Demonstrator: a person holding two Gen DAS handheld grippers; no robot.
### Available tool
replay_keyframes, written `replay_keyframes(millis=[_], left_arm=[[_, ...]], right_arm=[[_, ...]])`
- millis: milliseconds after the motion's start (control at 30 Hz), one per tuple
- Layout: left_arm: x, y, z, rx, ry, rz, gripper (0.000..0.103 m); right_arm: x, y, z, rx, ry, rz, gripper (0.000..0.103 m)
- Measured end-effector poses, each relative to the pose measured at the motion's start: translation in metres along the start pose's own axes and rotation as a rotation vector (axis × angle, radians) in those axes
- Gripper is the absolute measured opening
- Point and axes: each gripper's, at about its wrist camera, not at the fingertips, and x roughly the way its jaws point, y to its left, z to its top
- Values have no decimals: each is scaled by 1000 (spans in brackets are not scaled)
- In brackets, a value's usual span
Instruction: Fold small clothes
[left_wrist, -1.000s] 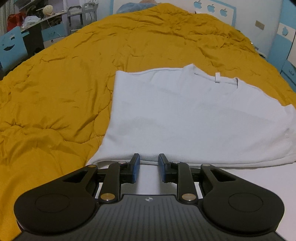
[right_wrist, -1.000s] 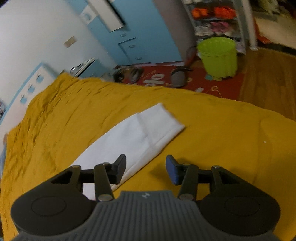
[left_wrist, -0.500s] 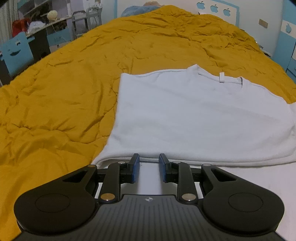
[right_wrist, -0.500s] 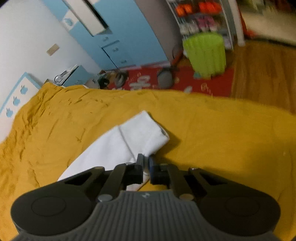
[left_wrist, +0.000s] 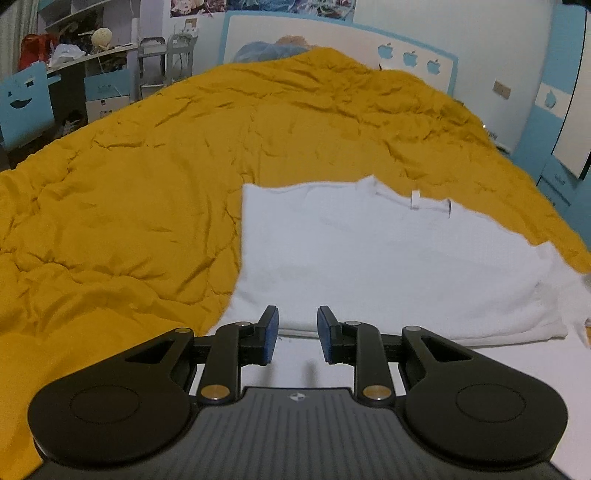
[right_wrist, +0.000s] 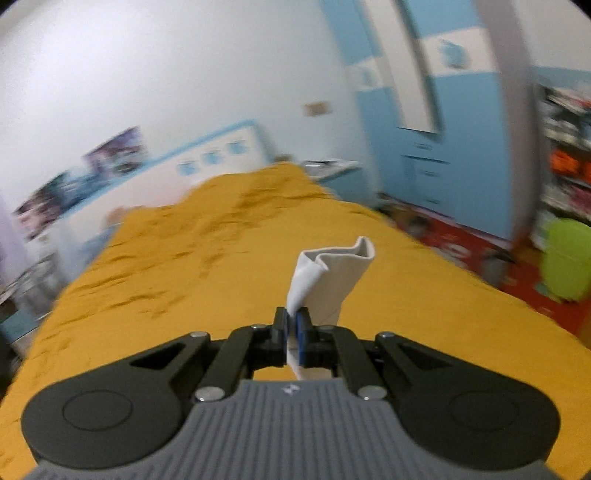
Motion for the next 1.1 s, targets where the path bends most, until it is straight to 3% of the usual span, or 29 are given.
replay_keyframes(millis=[133, 233, 367, 533, 667, 867, 1033, 1100], left_arm=[[-8, 16, 5, -54, -12, -34, 30], [-8, 25, 8, -82, -7, -59, 30], [-7, 35, 12, -120, -2, -93, 30], [0, 47, 9, -173, 30, -116, 30], [5, 56, 2, -187, 42, -123, 30], [10, 68, -2, -257, 35, -173, 37], [13, 73, -2, -297, 41, -277, 40], [15, 77, -3, -334, 48, -322, 47]], right_arm=[[-3, 102, -2, -92, 17, 132, 0], [1, 171, -21, -165, 45, 210, 0], [19, 243, -73, -222, 147, 287, 0], [51, 305, -168, -331, 294, 311, 0], [82, 322, -234, -347, 433, 331, 0], [104, 341, -298, -395, 565, 384, 1], [110, 335, -333, -392, 667, 431, 14], [110, 330, -334, -359, 696, 473, 24]])
